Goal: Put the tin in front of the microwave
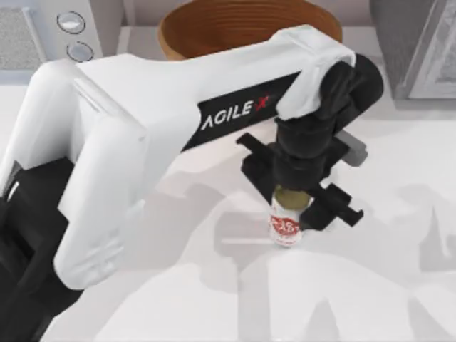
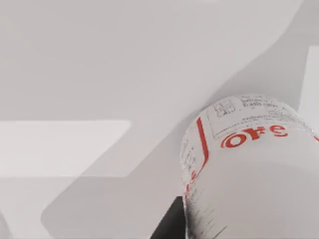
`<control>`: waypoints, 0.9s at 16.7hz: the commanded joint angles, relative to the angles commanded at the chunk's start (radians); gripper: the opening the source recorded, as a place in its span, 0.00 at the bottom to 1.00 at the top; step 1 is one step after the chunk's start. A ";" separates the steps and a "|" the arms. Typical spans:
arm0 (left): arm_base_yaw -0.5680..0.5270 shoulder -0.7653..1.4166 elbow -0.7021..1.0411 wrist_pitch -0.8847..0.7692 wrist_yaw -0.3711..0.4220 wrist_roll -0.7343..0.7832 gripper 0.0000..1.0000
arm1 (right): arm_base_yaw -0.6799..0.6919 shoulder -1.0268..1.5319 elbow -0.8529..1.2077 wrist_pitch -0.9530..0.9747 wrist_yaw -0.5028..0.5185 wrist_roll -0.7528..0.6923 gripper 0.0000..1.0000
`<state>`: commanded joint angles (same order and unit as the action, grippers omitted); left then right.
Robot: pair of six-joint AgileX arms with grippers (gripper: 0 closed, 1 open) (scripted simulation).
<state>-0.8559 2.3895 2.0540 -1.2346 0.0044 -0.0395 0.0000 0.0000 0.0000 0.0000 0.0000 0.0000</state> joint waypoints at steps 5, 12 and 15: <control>0.000 0.000 0.000 0.000 0.000 0.000 0.00 | 0.000 0.000 0.000 0.000 0.000 0.000 1.00; 0.001 0.002 0.004 -0.004 0.000 0.001 0.00 | 0.000 0.000 0.000 0.000 0.000 0.000 1.00; -0.001 0.002 0.071 -0.071 0.000 0.001 0.00 | 0.000 0.000 0.000 0.000 0.000 0.000 1.00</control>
<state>-0.8566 2.3918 2.1253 -1.3054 0.0045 -0.0386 0.0000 0.0000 0.0000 0.0000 0.0000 0.0000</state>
